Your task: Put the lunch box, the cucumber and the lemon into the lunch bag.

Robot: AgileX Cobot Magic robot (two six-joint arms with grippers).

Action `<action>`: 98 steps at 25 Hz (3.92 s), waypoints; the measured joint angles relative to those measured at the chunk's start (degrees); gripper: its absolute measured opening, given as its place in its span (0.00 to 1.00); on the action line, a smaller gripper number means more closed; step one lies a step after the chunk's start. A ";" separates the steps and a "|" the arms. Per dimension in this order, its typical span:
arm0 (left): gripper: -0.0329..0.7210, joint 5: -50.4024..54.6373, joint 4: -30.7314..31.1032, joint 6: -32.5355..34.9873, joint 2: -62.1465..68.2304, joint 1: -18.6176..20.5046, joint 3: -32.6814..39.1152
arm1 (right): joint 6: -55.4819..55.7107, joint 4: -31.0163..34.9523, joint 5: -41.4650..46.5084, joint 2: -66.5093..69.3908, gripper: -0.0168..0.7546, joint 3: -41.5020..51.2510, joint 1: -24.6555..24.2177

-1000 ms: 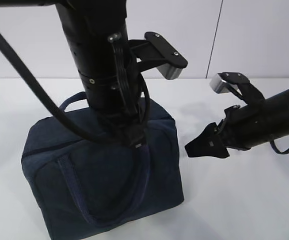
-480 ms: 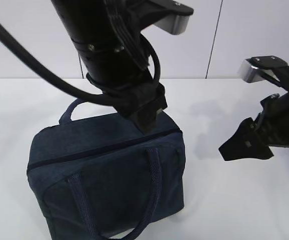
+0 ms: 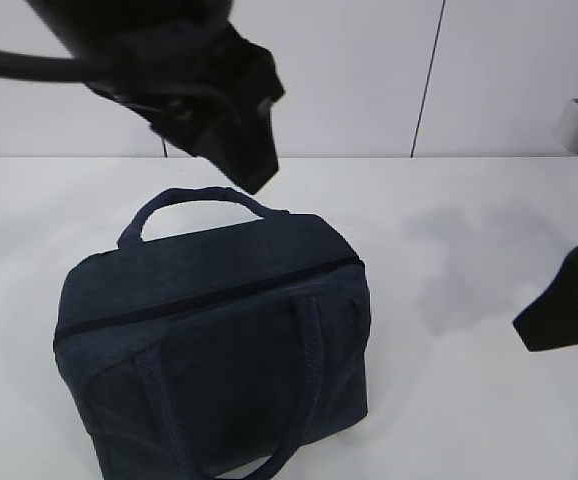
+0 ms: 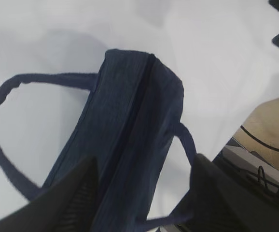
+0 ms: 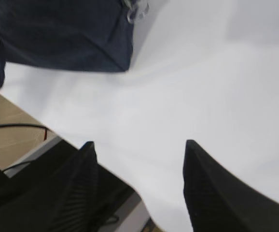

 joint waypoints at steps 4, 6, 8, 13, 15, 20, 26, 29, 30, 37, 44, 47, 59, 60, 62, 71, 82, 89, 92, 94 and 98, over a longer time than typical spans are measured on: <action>0.62 0.36 0.94 -0.22 -6.70 0.93 5.93 | 5.94 -3.98 6.41 -3.37 0.55 0.00 0.00; 0.60 0.63 2.19 -0.60 -10.38 1.46 9.02 | 7.82 -4.24 9.97 -4.75 0.55 0.00 0.00; 0.58 0.74 2.95 -1.49 -14.33 2.36 11.11 | 10.34 -5.01 11.47 -5.93 0.55 0.00 0.00; 0.56 0.86 3.04 -2.73 -24.62 4.46 17.94 | 17.92 -9.33 11.98 -9.04 0.55 0.00 0.00; 0.56 0.86 3.04 -2.84 -28.56 4.66 21.33 | 20.31 -10.04 12.09 -11.08 0.55 0.00 0.00; 0.56 1.06 2.43 -3.01 -36.83 4.66 28.16 | 22.15 -10.27 12.32 -17.62 0.55 0.00 0.00; 0.54 1.20 -0.36 -3.15 -47.99 4.66 30.89 | 22.29 -11.80 13.39 -30.73 0.55 0.10 0.00; 0.48 1.53 -1.18 -3.15 -54.25 4.66 32.20 | 22.29 -15.50 13.89 -38.09 0.55 0.10 0.00; 0.48 1.53 -1.31 -3.15 -56.06 4.66 32.76 | 22.29 -16.59 13.89 -40.11 0.55 0.10 0.00; 0.46 2.15 -1.45 -0.51 -68.35 4.66 35.73 | 22.29 -22.36 14.70 -54.11 0.55 0.10 0.00; 0.45 2.37 -0.10 2.25 -73.42 4.66 39.79 | 22.19 -26.73 15.06 -61.21 0.55 0.10 0.00; 0.44 2.37 0.32 2.62 -73.92 4.66 42.27 | 22.19 -26.73 15.19 -61.84 0.55 0.21 0.00; 0.42 0.54 0.30 3.13 -83.08 4.66 50.87 | 22.19 -26.73 15.19 -61.94 0.55 11.72 0.00; 0.42 0.28 0.15 3.13 -84.47 4.66 51.41 | 22.19 -26.73 15.19 -61.94 0.55 12.68 0.00; 0.41 0.28 -0.23 3.13 -87.03 4.66 52.51 | 22.19 -26.73 15.19 -62.22 0.55 13.68 0.00; 0.39 -0.07 -0.56 3.13 -89.58 4.66 53.71 | 22.19 -24.47 15.19 -70.51 0.55 16.44 0.00; 0.38 -1.21 0.90 3.26 -89.58 4.66 60.78 | 16.57 -19.51 10.80 -70.77 0.55 19.69 0.00; 0.38 -6.50 1.51 3.29 -89.58 4.66 63.46 | 16.31 -19.40 8.67 -70.77 0.55 20.79 0.00; 0.38 -6.70 1.81 3.29 -89.58 4.66 63.46 | 16.31 -19.40 8.41 -70.77 0.55 20.93 0.00; 0.38 -6.70 2.19 3.29 -89.58 4.66 63.46 | 16.31 -19.40 8.29 -70.77 0.55 20.93 0.00; 0.36 -6.70 4.59 3.38 -89.58 4.66 63.48 | 16.31 -19.40 8.22 -70.77 0.55 20.93 0.00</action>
